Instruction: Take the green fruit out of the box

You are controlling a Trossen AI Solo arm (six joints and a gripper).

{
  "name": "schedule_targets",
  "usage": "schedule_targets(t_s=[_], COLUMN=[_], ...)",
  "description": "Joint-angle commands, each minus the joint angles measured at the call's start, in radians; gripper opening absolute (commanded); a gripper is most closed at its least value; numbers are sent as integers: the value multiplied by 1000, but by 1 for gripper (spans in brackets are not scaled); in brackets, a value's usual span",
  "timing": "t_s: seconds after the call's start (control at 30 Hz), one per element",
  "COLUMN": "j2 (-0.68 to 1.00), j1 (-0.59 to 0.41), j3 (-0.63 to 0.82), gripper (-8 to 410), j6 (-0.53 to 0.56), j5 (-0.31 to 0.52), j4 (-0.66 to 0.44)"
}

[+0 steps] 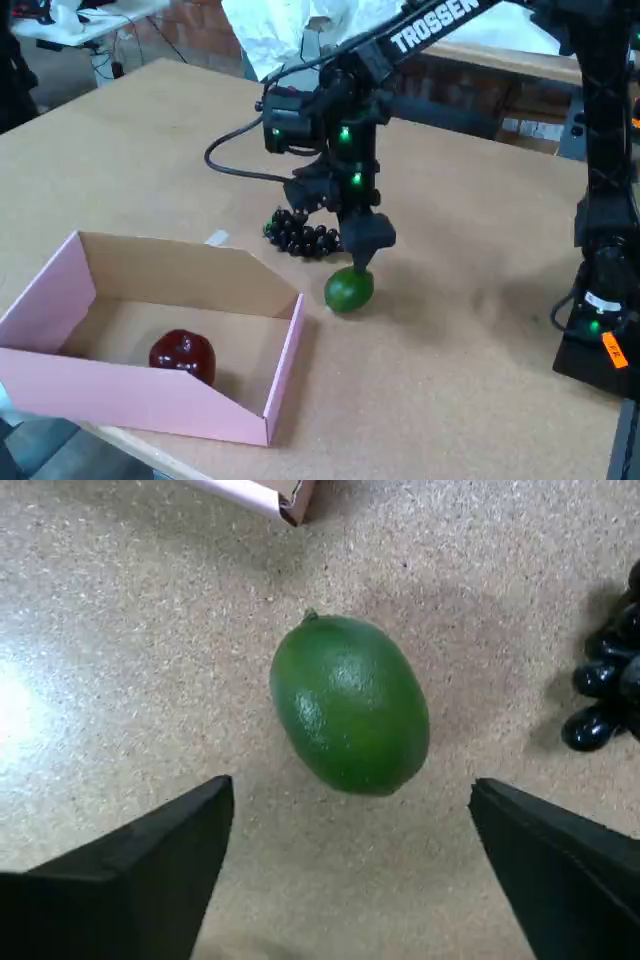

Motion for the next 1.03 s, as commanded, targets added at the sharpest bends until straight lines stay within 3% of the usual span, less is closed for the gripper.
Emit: schedule_targets(t_s=[0.0,0.2,0.33,1.0], j2=[-1,-26,-77,-119], j1=[2,7,10,12], j3=[5,5,5,4], gripper=[250,176,150,144], j6=[10,16,16,58], j5=[4,2,3,2], j4=[-22,-26,-26,-39])
